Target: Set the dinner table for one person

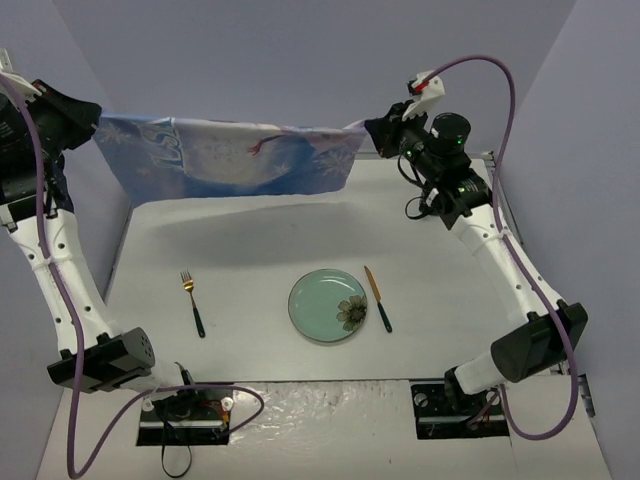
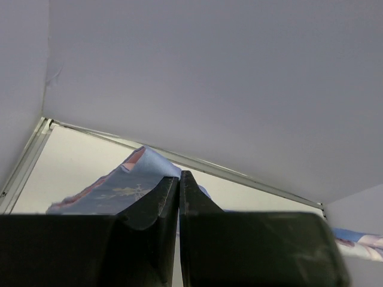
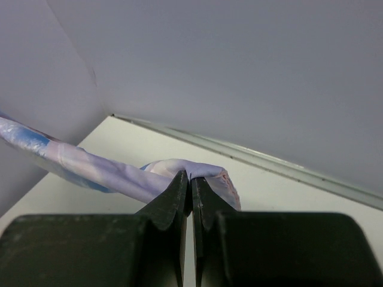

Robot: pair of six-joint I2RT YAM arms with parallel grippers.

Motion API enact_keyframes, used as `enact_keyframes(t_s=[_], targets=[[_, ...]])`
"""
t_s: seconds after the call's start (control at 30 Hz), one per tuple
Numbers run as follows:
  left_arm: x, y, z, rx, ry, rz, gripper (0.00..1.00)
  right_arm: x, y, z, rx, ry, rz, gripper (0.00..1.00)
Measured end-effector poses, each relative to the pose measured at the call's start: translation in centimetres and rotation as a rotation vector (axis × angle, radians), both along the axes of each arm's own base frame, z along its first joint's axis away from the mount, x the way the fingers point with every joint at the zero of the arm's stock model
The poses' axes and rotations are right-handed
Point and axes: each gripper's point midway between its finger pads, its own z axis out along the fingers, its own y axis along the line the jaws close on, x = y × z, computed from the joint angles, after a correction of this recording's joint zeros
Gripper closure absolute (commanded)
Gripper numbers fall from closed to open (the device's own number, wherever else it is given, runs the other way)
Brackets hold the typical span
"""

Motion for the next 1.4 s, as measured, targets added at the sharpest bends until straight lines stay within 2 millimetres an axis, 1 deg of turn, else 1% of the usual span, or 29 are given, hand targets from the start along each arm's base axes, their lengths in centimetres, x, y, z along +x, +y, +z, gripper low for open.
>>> enact_keyframes(t_s=[0.03, 0.1, 0.13, 0.2, 0.27, 0.37, 0.43, 0.53, 0.6, 0.67, 0.77, 0.83, 0.9, 1.03, 1.07, 1.13, 1.2, 1.27, 1.33, 1.4], targets=[[-0.7, -0.3, 1.2, 0.010, -0.021, -0.001, 1.00, -0.5, -0.3, 1.1, 0.007, -0.022, -0.006, 1.00], [-1.7, -0.8, 3.0, 0.025, -0.052, -0.003, 1.00, -1.4, -0.8, 3.1, 0.020, -0.059, -0.016, 1.00], [-2.2, -1.0, 3.7, 0.030, -0.062, -0.004, 1.00, -1.8, -1.1, 3.9, 0.025, -0.074, -0.022, 1.00], [-2.7, -1.3, 4.4, 0.034, -0.068, -0.005, 1.00, -2.4, -1.4, 5.0, 0.032, -0.097, -0.029, 1.00], [-3.1, -1.5, 4.7, 0.034, -0.069, -0.005, 1.00, -2.7, -1.7, 5.8, 0.035, -0.112, -0.036, 1.00], [-3.2, -1.6, 4.4, 0.026, -0.052, -0.006, 1.00, -2.9, -1.9, 6.5, 0.031, -0.123, -0.042, 1.00], [-2.8, -1.4, 3.9, 0.017, -0.037, -0.007, 1.00, -2.8, -1.9, 6.6, 0.027, -0.123, -0.044, 1.00], [-1.8, -1.0, 2.9, -0.001, -0.009, -0.010, 1.00, -2.4, -1.8, 6.8, 0.024, -0.124, -0.044, 1.00], [-0.8, -0.6, 2.0, -0.019, 0.012, -0.013, 1.00, -1.6, -1.4, 6.9, 0.023, -0.122, -0.044, 1.00], [0.3, -0.2, 1.1, -0.040, 0.033, -0.018, 1.00, -0.3, -1.0, 6.5, 0.017, -0.115, -0.044, 1.00], [2.4, 0.4, -0.4, -0.077, 0.059, -0.028, 1.00, 2.1, -0.1, 5.3, 0.000, -0.093, -0.042, 1.00], [4.2, 1.0, -1.5, -0.109, 0.074, -0.039, 1.00, 4.2, 0.6, 4.1, -0.020, -0.075, -0.040, 1.00], [6.4, 1.6, -2.9, -0.146, 0.089, -0.051, 1.00, 6.5, 1.4, 2.7, -0.036, -0.055, -0.036, 1.00], [11.4, 2.9, -5.3, -0.220, 0.108, -0.098, 1.00, 10.7, 2.9, 0.1, -0.057, -0.030, -0.023, 1.00], [12.6, 3.1, -5.7, -0.240, 0.107, -0.117, 1.00, 11.5, 3.2, -0.4, -0.062, -0.024, -0.019, 1.00], [15.3, 3.5, -5.9, -0.273, 0.069, -0.160, 1.00, 13.2, 3.8, -0.9, -0.065, -0.038, -0.013, 1.00], [17.0, 3.7, -6.1, -0.301, 0.028, -0.197, 1.00, 14.0, 4.1, -1.0, -0.062, -0.057, -0.008, 1.00], [18.0, 3.7, -6.1, -0.328, -0.006, -0.235, 1.00, 14.2, 4.2, -0.9, -0.055, -0.082, -0.001, 1.00], [18.2, 3.4, -5.2, -0.335, -0.052, -0.277, 1.00, 14.1, 4.2, -0.1, -0.043, -0.135, 0.000, 1.00], [17.9, 2.8, -3.6, -0.320, -0.124, -0.337, 1.00, 13.4, 4.0, 0.0, -0.050, -0.166, 0.006, 1.00]])
